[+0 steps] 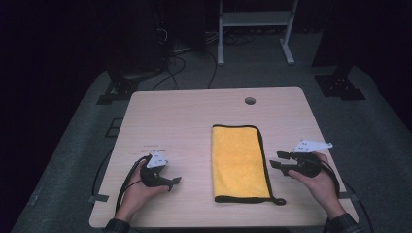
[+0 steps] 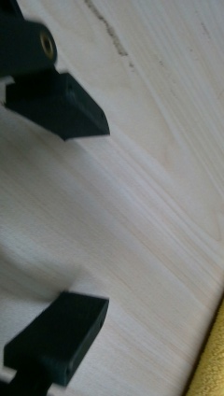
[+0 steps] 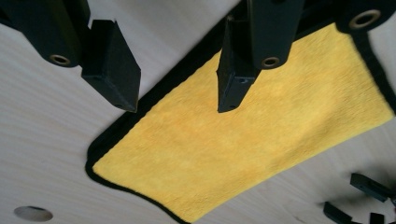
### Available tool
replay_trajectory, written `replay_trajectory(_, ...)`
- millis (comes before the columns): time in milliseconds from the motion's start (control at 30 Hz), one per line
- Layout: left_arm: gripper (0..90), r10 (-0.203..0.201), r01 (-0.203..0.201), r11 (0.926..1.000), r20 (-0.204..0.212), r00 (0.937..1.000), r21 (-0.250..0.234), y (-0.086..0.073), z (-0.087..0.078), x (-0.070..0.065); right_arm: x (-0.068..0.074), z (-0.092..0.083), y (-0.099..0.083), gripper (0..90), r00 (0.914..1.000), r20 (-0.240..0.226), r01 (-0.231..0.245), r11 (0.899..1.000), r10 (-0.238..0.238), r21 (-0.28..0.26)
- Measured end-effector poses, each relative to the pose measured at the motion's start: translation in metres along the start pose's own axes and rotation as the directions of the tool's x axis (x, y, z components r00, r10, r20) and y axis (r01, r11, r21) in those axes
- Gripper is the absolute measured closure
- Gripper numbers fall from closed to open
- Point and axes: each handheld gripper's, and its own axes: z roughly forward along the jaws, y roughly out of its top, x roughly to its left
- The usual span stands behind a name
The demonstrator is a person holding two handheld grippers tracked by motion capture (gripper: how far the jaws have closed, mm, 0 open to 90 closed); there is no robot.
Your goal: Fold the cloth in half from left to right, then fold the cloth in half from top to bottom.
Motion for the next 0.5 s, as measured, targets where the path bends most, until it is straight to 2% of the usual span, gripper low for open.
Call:
replay_trajectory(133, 26.7, -0.03, 0.031, 0.9992, 0.022, 0.9993, -0.025, 0.009, 0.001, 0.002, -0.012, 0.007, 0.01, 47.6, 0.9999, 0.015, -0.002, 1.0, 0.002, -0.008)
replay_trajectory(233, 31.6, -0.05, 0.051, 0.9982, 0.039, 0.998, -0.031, 0.021, 0.003, 0.004, -0.019, 0.013, 0.017, 46.8, 0.9998, 0.018, -0.002, 1.0, 0.003, -0.013)
replay_trajectory(300, 36.0, -0.053, 0.055, 0.9978, 0.048, 0.9974, -0.038, 0.028, 0.005, 0.005, -0.022, 0.018, 0.021, 46.7, 0.9998, 0.021, 0.003, 1.0, -0.003, 0.0)
replay_trajectory(400, 36.8, -0.057, 0.061, 0.9966, 0.069, 0.996, -0.055, 0.042, 0.011, 0.006, -0.027, 0.027, 0.026, 46.6, 0.9998, 0.022, 0.002, 1.0, -0.002, 0.004)
replay_trajectory(500, 40.6, -0.035, 0.039, 0.9974, 0.081, 0.9961, -0.06, 0.057, 0.02, 0.007, -0.031, 0.035, 0.033, 46.5, 0.9993, 0.033, 0.016, 1.0, -0.016, 0.021)
